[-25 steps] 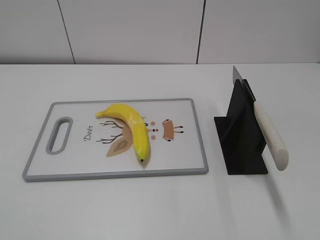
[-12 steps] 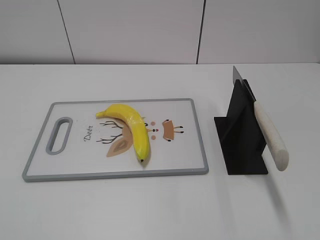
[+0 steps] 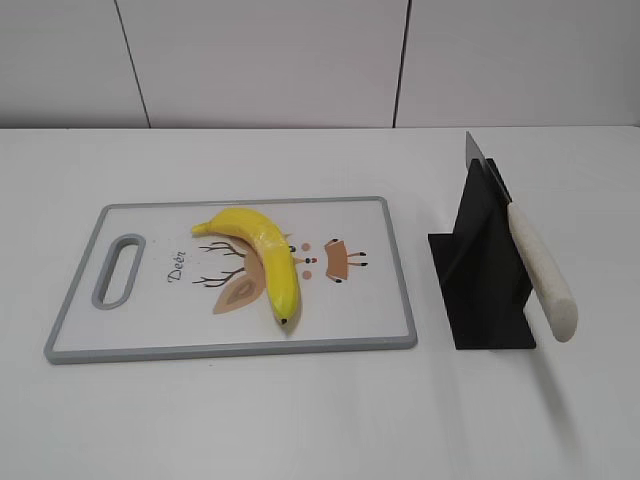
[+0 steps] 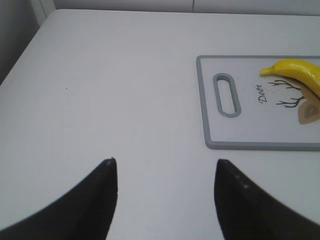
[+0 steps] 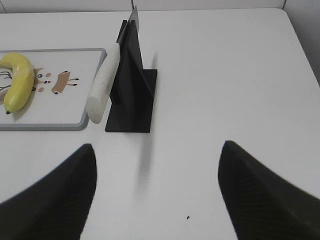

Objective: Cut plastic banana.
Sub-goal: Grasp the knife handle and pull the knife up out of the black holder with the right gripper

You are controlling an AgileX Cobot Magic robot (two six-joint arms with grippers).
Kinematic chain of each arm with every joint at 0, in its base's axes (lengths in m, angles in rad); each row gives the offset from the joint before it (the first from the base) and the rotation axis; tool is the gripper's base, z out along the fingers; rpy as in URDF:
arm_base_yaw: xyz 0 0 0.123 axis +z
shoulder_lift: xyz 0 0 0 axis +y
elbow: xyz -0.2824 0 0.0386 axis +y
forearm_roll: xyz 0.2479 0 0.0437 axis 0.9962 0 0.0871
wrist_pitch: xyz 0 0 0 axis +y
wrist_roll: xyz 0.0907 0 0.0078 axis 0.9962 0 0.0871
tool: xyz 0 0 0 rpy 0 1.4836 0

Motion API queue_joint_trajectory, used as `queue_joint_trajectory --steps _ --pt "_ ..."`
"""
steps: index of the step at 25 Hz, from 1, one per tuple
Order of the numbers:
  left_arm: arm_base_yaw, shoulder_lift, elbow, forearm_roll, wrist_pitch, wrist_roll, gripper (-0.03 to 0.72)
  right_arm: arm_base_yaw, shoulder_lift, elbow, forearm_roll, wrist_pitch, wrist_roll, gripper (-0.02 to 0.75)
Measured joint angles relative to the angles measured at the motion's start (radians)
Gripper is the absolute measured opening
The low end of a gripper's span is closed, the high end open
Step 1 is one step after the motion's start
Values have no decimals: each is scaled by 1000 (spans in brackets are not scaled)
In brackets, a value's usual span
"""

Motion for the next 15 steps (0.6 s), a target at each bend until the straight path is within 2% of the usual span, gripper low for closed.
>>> queue_joint_trajectory --steps 15 --pt "0 0 0 -1 -1 0 598 0 43 -31 0 3 0 582"
